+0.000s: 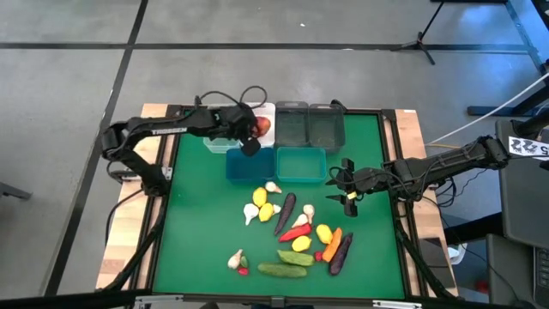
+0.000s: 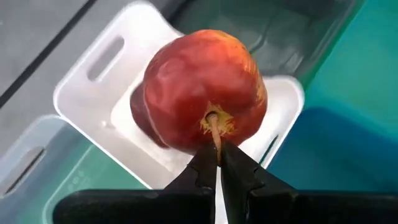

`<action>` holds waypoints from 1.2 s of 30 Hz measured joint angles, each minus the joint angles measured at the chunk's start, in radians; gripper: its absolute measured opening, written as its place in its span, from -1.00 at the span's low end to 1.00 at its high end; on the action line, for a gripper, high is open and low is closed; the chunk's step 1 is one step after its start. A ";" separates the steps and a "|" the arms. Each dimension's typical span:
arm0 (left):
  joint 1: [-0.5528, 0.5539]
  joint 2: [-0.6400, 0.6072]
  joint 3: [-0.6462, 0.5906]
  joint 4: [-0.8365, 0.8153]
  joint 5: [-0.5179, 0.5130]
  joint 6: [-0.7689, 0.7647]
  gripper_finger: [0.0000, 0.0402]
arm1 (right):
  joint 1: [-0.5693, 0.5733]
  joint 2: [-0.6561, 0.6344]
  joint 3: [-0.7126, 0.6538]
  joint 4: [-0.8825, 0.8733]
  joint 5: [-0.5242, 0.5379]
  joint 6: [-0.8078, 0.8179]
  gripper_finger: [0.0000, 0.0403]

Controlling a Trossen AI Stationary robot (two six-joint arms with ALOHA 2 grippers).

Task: Sort produce into baskets
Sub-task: Put the apple into the white bin, then put the eggplant into the dark blue bin

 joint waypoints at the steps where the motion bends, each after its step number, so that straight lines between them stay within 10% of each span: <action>1: 0.000 0.013 0.000 -0.001 0.000 0.001 -1.00 | 0.000 0.000 0.000 0.000 0.000 0.000 0.04; 22: 0.014 0.080 0.000 0.007 0.045 0.028 -0.93 | 0.000 0.000 0.000 -0.005 0.000 0.000 0.04; 36: -0.008 0.078 0.000 0.018 0.057 0.119 -0.17 | 0.000 0.000 0.000 -0.006 0.000 0.000 0.04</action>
